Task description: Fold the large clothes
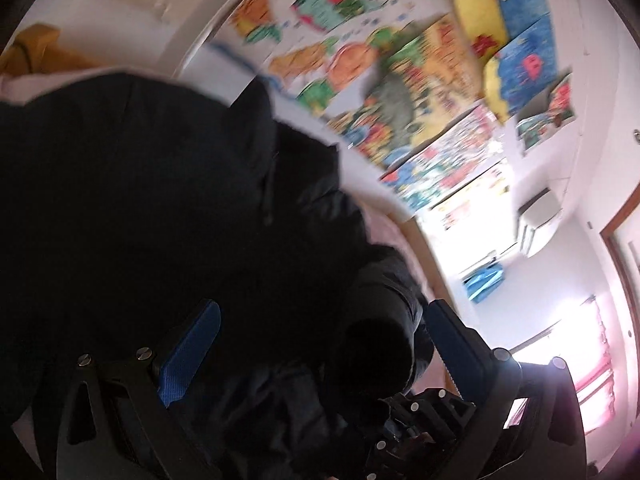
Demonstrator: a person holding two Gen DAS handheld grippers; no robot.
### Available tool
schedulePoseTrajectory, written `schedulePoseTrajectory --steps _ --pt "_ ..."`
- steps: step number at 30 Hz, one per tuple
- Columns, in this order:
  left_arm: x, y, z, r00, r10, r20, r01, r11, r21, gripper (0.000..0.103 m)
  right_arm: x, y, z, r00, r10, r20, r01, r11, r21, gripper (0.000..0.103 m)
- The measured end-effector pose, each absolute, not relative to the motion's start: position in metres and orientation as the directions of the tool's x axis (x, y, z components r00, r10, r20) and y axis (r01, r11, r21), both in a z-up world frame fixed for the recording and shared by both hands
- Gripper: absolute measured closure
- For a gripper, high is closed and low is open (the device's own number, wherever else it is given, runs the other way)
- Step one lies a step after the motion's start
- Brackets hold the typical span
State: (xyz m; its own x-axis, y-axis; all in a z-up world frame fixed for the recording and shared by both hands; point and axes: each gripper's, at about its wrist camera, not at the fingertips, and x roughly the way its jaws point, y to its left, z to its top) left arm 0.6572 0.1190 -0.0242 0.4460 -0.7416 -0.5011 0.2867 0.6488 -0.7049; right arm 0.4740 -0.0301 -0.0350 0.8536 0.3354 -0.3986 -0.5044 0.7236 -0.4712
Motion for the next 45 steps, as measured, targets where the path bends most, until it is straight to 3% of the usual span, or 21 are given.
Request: schedulePoseTrajectory --steps 1,2,3,5,9,10,11,13,16,18,20,22,25,29,31,34,35,39,42,45 --pt "0.657 0.121 -0.03 0.444 -0.742 -0.503 0.284 0.649 -0.706 0.015 0.474 -0.025 -0.043 0.847 0.335 -0.413 -0.515 0.711 -0.479 0.091" --pt "0.659 0.122 -0.034 0.441 -0.739 -0.51 0.275 0.652 -0.707 0.033 0.474 -0.021 -0.048 0.844 0.332 -0.421 -0.519 0.702 -0.488 0.091" --pt "0.661 0.122 -0.04 0.428 -0.736 -0.525 0.258 0.656 -0.709 0.042 0.474 -0.019 -0.053 0.842 0.328 -0.429 -0.523 0.694 -0.494 0.091" --pt "0.664 0.122 -0.047 0.41 -0.739 -0.535 0.242 0.654 -0.717 0.073 0.474 -0.015 -0.06 0.838 0.321 -0.441 -0.528 0.681 -0.507 0.091" --pt "0.661 0.118 -0.052 0.404 -0.723 -0.561 0.249 0.677 -0.693 0.077 0.481 -0.014 -0.066 0.834 0.308 -0.458 -0.53 0.676 -0.512 0.091" --pt "0.66 0.117 -0.051 0.407 -0.721 -0.561 0.253 0.679 -0.689 0.084 0.482 -0.013 -0.067 0.834 0.304 -0.46 -0.529 0.675 -0.514 0.091" --pt "0.659 0.116 -0.05 0.412 -0.713 -0.567 0.257 0.688 -0.679 0.098 0.482 -0.014 -0.069 0.834 0.302 -0.462 -0.529 0.676 -0.513 0.091" --pt "0.658 0.113 -0.047 0.434 -0.68 -0.59 0.257 0.722 -0.643 0.1 0.483 -0.015 -0.07 0.824 0.307 -0.477 -0.542 0.674 -0.502 0.091" --pt "0.654 0.108 -0.039 0.519 -0.583 -0.625 0.258 0.804 -0.536 0.101 0.482 -0.017 -0.064 0.8 0.336 -0.497 -0.575 0.668 -0.472 0.081" --pt "0.655 0.111 -0.037 0.55 -0.53 -0.646 0.235 0.84 -0.489 0.102 0.478 -0.025 -0.054 0.776 0.376 -0.506 -0.605 0.672 -0.427 0.067" --pt "0.656 0.115 -0.037 0.559 -0.489 -0.669 0.237 0.868 -0.437 0.102 0.475 -0.038 -0.04 0.76 0.411 -0.503 -0.619 0.694 -0.367 0.038" --pt "0.654 0.117 -0.041 0.573 -0.434 -0.695 0.238 0.9 -0.365 0.102 0.475 -0.056 -0.026 0.753 0.434 -0.494 -0.617 0.727 -0.301 0.033" --pt "0.652 0.119 -0.052 0.591 -0.37 -0.717 0.223 0.929 -0.295 0.102 0.497 -0.092 -0.011 0.764 0.397 -0.508 -0.562 0.796 -0.224 0.033" --pt "0.651 0.111 -0.069 0.59 -0.291 -0.753 0.206 0.956 -0.208 0.099 0.557 -0.151 -0.02 0.802 0.168 -0.573 -0.35 0.91 -0.222 0.031" --pt "0.646 0.109 -0.071 0.597 -0.254 -0.761 0.175 0.967 -0.185 0.088 0.583 -0.178 -0.031 0.818 0.061 -0.572 -0.244 0.937 -0.249 0.031" --pt "0.633 0.115 -0.064 0.651 -0.187 -0.735 0.094 0.982 -0.167 0.053 0.622 -0.226 -0.056 0.796 -0.066 -0.602 -0.081 0.974 -0.213 0.03" --pt "0.627 0.119 -0.06 0.679 -0.154 -0.718 0.058 0.986 -0.157 0.05 0.632 -0.242 -0.063 0.787 -0.081 -0.612 -0.031 0.985 -0.17 0.03" --pt "0.606 0.13 -0.049 0.746 -0.12 -0.655 0.007 0.985 -0.173 0.044 0.649 -0.263 -0.076 0.798 -0.087 -0.596 0.017 0.992 -0.121 0.03" --pt "0.609 0.113 -0.061 0.692 -0.113 -0.713 0.041 0.992 -0.117 0.044 0.648 -0.259 -0.084 0.799 -0.081 -0.596 0.014 0.993 -0.115 0.03" --pt "0.617 0.09 -0.084 0.651 -0.015 -0.759 0.039 0.999 0.014 0.044 0.655 -0.248 -0.092 0.792 -0.091 -0.603 0.0 0.989 -0.15 0.031"
